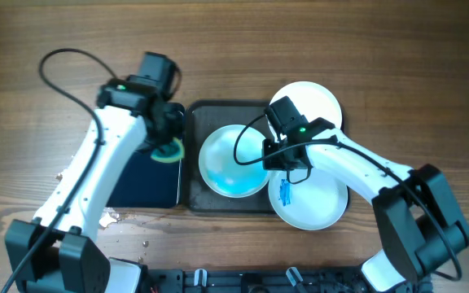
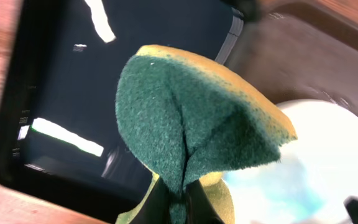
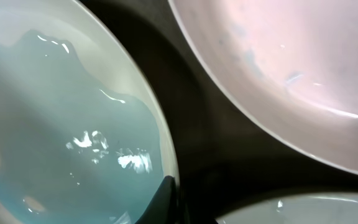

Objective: Clean dirty plates on tray and stack at the side

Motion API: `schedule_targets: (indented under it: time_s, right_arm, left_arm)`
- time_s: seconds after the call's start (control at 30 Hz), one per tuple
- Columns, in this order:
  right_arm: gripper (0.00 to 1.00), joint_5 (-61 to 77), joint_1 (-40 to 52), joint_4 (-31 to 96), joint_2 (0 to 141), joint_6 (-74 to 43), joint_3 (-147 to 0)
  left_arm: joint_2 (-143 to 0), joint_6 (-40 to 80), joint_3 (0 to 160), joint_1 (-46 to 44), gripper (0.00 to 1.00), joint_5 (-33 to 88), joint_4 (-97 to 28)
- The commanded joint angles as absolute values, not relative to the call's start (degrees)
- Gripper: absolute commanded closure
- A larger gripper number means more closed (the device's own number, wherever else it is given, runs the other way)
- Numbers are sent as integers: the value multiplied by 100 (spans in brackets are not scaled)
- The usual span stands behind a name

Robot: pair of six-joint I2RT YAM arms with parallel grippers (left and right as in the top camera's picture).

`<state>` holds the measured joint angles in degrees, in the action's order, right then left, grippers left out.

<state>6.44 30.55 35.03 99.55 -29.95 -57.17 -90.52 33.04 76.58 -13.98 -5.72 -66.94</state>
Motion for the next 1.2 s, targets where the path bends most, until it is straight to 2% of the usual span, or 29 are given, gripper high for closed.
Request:
schedule_targets:
  time_s: [0.0,0.13,0.4,0.43,0.47,0.5,0.53,0.7,0.77,0.9,0.93,0.97,1.17]
  right_arm:
    - [96,403,3026,3675,9413,-2823,-5922]
    - [96,405,3026,3782,9059,-2722,-5981]
    - [96,447,3026,3889,9011,-2630,-5981]
    - [96,447,3026,3889,9011,-2626,-5981]
    - [96,449,3026,3887,9011,-2628,-5981]
    - [96,449,3026,3887,9011,-2630,-5981]
    - [96,449,3026,3892,9011,-2626,-5981]
    - [96,449,3026,3892,9008,-2558,-5981]
    - [96,449,3026,3918,9011,-2475,-6010]
    - [96,449,3026,4056,9008,-2349,-6204]
    - [96,449,3026,4099,9008,-2309,-6278]
    - [96,458,3026,4136,9008,-2285,-6355]
    - [96,952,3026,4206,9008,-2130,-6810]
  left_arm:
    - [-9135,2884,7710,-746,96,-731,-6702]
    - [-9428,2521,7695,-438,96,-733,-6589]
    - [-10591,2414,7688,-438,96,-539,-6471]
    - [-10715,2412,7688,-438,92,-539,-6469]
    - [-10820,2394,7688,-438,79,-537,-6458]
    - [-10871,2377,7688,-438,61,-539,-6458]
    - [-10890,2370,7688,-438,50,-539,-6449]
    - [-10864,2287,7688,-438,18,-257,-6412]
    - [-10669,2287,7690,-438,13,-242,-6431]
    - [-9887,2290,7708,-436,12,-263,-6403]
    - [-9574,2292,7708,-436,3,-263,-6403]
    - [-9258,2292,7708,-432,1,-263,-6414]
    - [-7771,2290,7706,-432,0,-941,-6919]
